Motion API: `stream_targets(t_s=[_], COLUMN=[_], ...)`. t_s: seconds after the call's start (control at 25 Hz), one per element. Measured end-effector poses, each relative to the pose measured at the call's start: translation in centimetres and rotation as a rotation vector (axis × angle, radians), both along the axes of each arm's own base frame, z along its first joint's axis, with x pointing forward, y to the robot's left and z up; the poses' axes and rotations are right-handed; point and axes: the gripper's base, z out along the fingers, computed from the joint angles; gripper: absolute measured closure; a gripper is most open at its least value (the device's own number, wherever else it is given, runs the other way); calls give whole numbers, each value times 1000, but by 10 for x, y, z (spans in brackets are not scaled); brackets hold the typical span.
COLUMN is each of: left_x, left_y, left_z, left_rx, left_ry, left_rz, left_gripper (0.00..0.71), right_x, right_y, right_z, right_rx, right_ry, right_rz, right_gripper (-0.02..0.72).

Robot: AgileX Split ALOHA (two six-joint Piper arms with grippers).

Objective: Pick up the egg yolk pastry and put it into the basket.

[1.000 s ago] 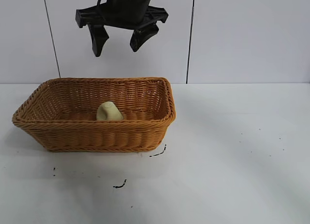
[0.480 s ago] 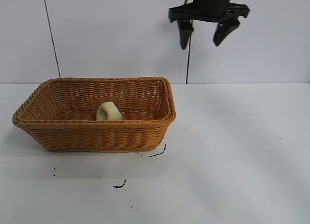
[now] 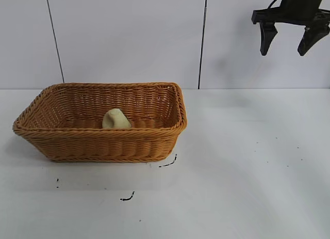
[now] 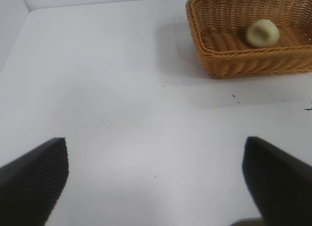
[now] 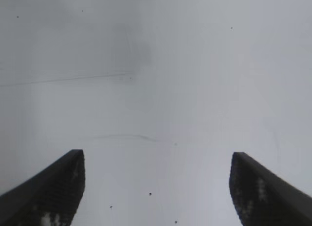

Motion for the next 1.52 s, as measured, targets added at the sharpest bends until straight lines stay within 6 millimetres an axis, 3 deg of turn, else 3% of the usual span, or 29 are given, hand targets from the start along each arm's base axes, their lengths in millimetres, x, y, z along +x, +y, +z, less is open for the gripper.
stream_targets(t_s=[0.2, 0.36, 0.6, 0.76, 0.88, 1.16, 1.32, 1.52], left_x=[0, 0, 0, 0, 0, 0, 0, 0], left_y=[0, 0, 0, 0, 0, 0, 0, 0], left_z=[0, 0, 0, 0, 0, 0, 0, 0], left_rx=[0, 0, 0, 0, 0, 0, 0, 0], left_ry=[0, 0, 0, 0, 0, 0, 0, 0], left_rz=[0, 0, 0, 0, 0, 0, 0, 0], left_gripper=[14, 14, 14, 14, 14, 14, 14, 14], right_x=[-10, -42, -124, -193, -247, -358, -408, -448], right_y=[0, 0, -1, -2, -3, -5, -6, -6], right_z=[24, 65, 129, 147, 147, 109, 80, 42], right_rx=[2, 3, 7, 8, 9, 9, 11, 14], right_ry=[-40, -85, -164, -185, -193, -204, -313, -465], right_rz=[0, 0, 1, 1, 1, 1, 0, 0], right_gripper=[120, 120, 121, 121, 121, 121, 121, 121])
